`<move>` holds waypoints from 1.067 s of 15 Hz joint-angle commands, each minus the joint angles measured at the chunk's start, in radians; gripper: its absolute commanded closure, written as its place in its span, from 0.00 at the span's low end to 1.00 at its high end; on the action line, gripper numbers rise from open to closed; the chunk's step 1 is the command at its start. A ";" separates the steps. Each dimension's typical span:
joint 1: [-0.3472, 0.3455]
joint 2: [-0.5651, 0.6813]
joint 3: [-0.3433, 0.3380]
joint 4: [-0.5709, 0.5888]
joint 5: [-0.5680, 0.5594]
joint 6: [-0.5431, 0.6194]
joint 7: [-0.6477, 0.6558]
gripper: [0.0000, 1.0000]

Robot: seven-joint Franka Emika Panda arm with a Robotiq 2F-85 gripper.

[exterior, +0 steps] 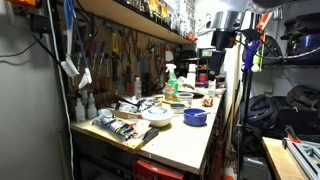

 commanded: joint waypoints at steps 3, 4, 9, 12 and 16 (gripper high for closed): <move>-0.057 0.157 0.063 0.001 -0.089 0.038 0.112 0.00; -0.068 0.181 0.077 0.002 -0.107 0.038 0.145 0.00; -0.055 0.265 0.080 0.003 -0.070 -0.063 0.274 0.00; -0.058 0.266 0.078 0.003 -0.099 -0.041 0.267 0.00; -0.081 0.296 0.100 0.009 -0.099 -0.007 0.385 0.00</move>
